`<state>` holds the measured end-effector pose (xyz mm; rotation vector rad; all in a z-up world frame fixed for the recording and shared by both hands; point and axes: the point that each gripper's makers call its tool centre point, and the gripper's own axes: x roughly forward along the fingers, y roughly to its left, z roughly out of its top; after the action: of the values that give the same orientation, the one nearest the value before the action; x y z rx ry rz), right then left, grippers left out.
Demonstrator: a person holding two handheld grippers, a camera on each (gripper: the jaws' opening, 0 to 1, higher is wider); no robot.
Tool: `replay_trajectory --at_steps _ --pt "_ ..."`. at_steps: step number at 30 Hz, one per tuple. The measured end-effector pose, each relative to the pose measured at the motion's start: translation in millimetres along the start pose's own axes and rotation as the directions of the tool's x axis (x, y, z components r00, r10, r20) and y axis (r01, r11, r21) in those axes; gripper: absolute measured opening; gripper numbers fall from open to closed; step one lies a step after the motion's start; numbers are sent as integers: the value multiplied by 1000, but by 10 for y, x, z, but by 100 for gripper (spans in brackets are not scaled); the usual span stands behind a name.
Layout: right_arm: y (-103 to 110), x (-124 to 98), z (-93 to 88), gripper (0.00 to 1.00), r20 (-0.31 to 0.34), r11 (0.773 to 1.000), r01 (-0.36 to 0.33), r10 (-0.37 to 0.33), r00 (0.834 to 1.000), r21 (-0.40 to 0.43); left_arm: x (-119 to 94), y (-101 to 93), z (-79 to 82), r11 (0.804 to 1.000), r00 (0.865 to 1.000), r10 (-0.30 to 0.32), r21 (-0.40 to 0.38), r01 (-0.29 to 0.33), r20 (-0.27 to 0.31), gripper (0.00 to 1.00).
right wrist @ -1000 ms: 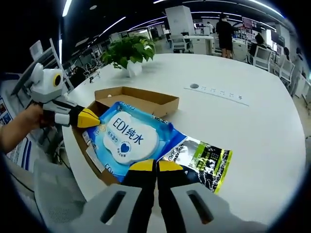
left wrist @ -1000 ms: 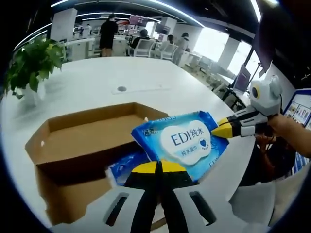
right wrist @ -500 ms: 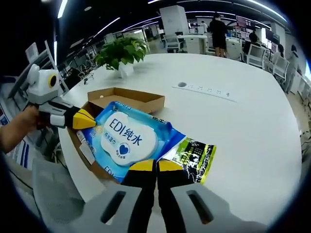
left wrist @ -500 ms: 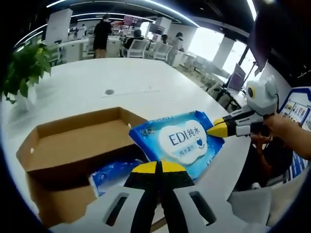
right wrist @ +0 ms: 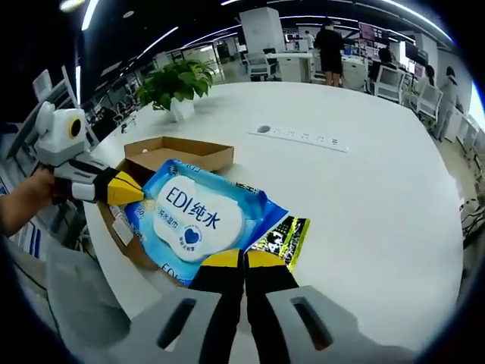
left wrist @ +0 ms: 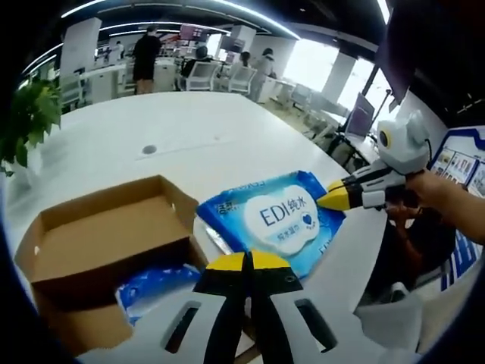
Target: Operate the shoe box by opening the lid, removing the specified soft item, and placing it in the target area until the item is outside and the box remains undamaged.
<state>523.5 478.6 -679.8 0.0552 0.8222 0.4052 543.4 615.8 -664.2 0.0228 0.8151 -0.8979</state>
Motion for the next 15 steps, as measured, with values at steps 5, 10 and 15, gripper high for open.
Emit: replay_trajectory --at_steps 5,10,15 --pt "-92 45 -24 0 -9 1000 7 -7 1000 8 100 -11 10 1000 1000 -3 1 3 -13 0" --pt "-181 121 -32 0 -23 1000 11 -11 1000 7 222 6 -5 1000 999 0 17 0 -39 0" --pt "-275 212 -32 0 -31 1000 13 -13 999 11 339 29 -28 999 998 10 46 -7 -70 0"
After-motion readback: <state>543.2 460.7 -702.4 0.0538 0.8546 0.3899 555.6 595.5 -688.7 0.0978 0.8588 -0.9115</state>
